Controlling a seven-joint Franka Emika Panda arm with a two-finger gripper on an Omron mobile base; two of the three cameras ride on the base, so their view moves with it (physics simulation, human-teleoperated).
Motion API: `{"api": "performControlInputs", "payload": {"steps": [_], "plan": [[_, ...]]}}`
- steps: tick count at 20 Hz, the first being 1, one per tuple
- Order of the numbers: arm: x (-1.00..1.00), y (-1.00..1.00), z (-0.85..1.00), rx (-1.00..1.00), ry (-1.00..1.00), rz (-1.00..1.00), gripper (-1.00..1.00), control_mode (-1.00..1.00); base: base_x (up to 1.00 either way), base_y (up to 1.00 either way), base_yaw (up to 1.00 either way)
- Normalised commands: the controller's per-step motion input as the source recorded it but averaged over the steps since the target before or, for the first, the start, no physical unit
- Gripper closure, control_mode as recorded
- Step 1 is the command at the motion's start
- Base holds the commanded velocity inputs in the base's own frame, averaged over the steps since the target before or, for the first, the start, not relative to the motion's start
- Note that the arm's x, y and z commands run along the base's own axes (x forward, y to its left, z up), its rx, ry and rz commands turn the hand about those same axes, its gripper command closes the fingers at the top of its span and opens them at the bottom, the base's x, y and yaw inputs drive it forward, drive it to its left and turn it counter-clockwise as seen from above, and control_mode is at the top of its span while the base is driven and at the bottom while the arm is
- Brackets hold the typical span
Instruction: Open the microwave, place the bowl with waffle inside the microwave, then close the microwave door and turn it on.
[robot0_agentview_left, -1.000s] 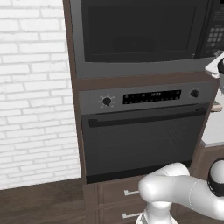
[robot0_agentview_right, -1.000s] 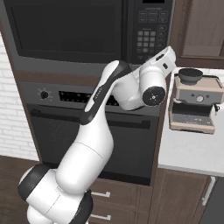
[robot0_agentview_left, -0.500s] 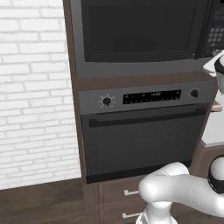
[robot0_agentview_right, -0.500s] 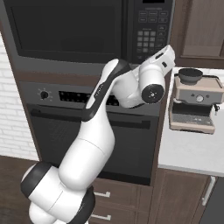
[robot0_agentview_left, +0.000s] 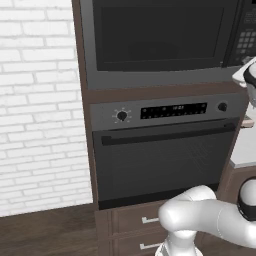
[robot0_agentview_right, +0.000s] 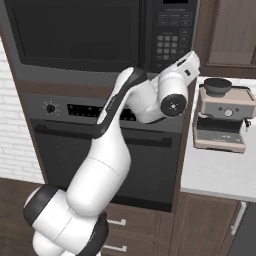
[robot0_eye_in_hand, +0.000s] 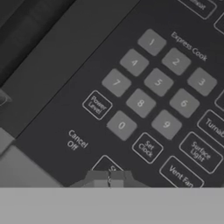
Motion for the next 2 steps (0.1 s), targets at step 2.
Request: {"api": "performControlInputs", "payload": {"steps": [2], "plan": [[0.31,0.00,0.00,0.00,0.02,0.00,1.00,-1.00,0.00,0.00,0.00]]}}
